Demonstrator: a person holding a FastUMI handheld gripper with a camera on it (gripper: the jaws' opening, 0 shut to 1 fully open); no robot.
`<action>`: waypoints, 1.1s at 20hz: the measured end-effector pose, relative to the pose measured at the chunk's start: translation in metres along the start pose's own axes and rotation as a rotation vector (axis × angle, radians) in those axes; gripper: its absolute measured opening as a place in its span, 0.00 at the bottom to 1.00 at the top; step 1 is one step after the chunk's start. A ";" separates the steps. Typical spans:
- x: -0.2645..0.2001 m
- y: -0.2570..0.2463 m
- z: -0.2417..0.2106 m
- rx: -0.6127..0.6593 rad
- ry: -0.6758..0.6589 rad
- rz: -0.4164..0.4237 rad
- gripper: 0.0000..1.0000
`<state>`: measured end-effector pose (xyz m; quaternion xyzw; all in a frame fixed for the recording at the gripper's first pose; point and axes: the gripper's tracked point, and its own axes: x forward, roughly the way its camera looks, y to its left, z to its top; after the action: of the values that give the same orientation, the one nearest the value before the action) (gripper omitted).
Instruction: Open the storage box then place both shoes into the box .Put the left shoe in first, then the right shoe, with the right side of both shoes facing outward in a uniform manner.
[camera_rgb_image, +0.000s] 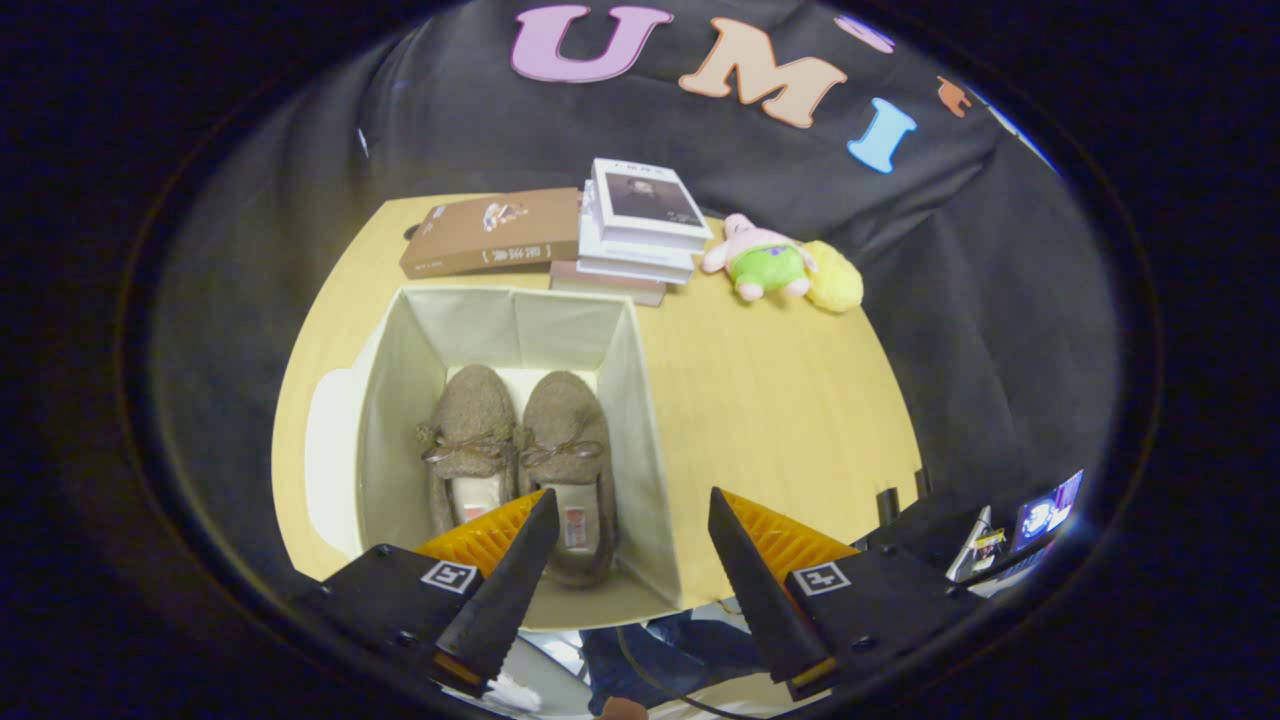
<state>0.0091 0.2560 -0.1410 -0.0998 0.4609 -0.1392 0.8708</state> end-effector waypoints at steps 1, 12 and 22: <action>-0.006 -0.013 0.005 0.007 -0.024 -0.010 0.98; -0.011 -0.178 0.066 0.182 -0.324 -0.138 0.98; -0.005 -0.246 0.115 0.196 -0.677 -0.080 0.97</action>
<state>0.0652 0.0316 0.0009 -0.0743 0.1265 -0.1755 0.9735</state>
